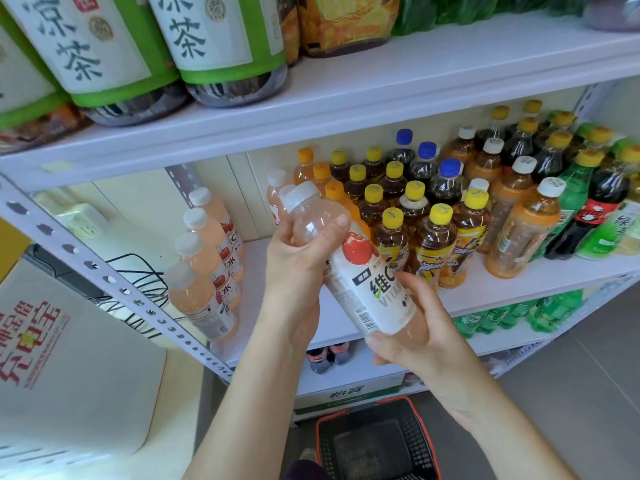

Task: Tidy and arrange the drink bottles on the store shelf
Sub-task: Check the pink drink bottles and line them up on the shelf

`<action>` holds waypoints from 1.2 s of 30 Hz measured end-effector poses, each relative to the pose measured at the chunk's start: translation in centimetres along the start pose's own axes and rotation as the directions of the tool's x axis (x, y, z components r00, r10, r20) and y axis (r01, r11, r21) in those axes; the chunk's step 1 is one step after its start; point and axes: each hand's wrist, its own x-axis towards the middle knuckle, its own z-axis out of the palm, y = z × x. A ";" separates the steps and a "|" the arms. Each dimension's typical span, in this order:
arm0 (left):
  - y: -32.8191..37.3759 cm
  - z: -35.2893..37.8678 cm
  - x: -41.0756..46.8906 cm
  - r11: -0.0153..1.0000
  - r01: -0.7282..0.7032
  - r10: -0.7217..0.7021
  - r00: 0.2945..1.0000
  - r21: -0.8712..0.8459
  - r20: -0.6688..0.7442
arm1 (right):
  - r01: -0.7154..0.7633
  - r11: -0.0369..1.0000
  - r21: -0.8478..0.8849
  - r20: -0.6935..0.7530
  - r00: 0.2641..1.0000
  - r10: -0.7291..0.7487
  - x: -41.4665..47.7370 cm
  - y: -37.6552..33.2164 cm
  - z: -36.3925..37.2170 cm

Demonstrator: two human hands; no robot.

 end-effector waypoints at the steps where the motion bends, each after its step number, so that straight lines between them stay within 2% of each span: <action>1: 0.0 0.0 0.0 1.000 0.002 -0.002 1.000 0.001 -0.013 | 0.021 0.998 -0.056 -0.042 0.999 -0.024 0.0 0.1 0.1; 6: 0.2 -0.6 0.5 0.998 0.050 -0.051 0.998 0.023 0.023 | 0.130 0.967 -0.218 -0.141 0.977 -0.163 -0.2 0.2 0.4; 8: 0.3 -1.0 0.8 0.994 0.071 -0.074 0.997 0.088 0.035 | 0.148 0.937 -0.318 -0.190 0.958 -0.216 -0.2 0.4 0.5; 10: 0.4 -1.5 1.1 0.981 0.067 -0.078 0.996 0.182 0.052 | 0.200 0.864 -0.462 -0.223 0.917 -0.332 -0.2 0.5 0.6; 13: 0.5 -2.6 1.3 0.960 0.085 -0.104 0.993 0.267 0.058 | 0.326 0.685 -0.652 -0.160 0.824 -0.544 0.0 0.6 0.6; 15: 0.6 -3.2 1.5 0.949 0.084 -0.097 0.995 0.303 0.029 | 0.357 0.587 -0.726 -0.115 0.779 -0.617 0.2 0.6 0.3; 17: 0.8 -3.6 1.6 0.955 0.075 -0.078 0.997 0.286 0.000 | 0.372 0.551 -0.747 -0.086 0.768 -0.635 0.4 0.6 0.2; 19: 0.7 -3.8 1.5 0.965 0.037 -0.036 0.999 0.260 -0.010 | 0.368 0.623 -0.690 -0.107 0.800 -0.590 0.4 0.6 0.1; 20: 0.6 -4.0 1.4 0.969 0.010 -0.009 1.000 0.246 -0.007 | 0.341 0.707 -0.620 -0.138 0.839 -0.527 0.4 0.5 0.0; 22: 0.6 -4.3 1.2 0.976 -0.049 0.044 0.999 0.213 0.028 | 0.189 0.919 -0.347 -0.145 0.957 -0.252 0.6 0.0 -0.7; 23: 0.5 -4.4 1.1 0.979 -0.073 0.063 0.996 0.192 0.059 | 0.060 0.987 -0.149 -0.065 0.995 -0.071 0.6 -0.3 -1.2; 24: 0.4 -4.5 1.0 0.982 -0.087 0.072 0.993 0.167 0.094 | -0.097 0.994 0.049 0.063 0.994 0.094 0.7 -0.6 -1.6; 26: 0.3 -4.7 0.8 0.989 -0.097 0.076 0.982 0.113 0.176 | -0.355 0.893 0.278 0.286 0.918 0.276 0.6 -0.8 -1.9; 28: 0.0 -4.9 0.7 0.994 -0.090 0.070 0.961 0.067 0.266 | -0.425 0.846 0.321 0.401 0.871 0.285 0.6 -0.4 -1.8; 31: 0.3 -4.7 0.7 0.996 -0.043 0.022 0.963 0.073 0.269 | -0.344 0.888 0.306 0.408 0.890 0.205 0.6 0.4 -0.9; 33: 1.0 -4.7 0.5 0.977 -0.032 -0.005 0.985 0.212 0.172 | -0.248 0.939 0.237 0.347 0.925 0.157 0.5 0.6 -0.3; 36: 2.1 -5.3 0.0 0.847 -0.084 0.033 0.994 0.526 0.105 | -0.130 0.985 0.113 0.258 0.961 0.097 0.8 0.7 0.4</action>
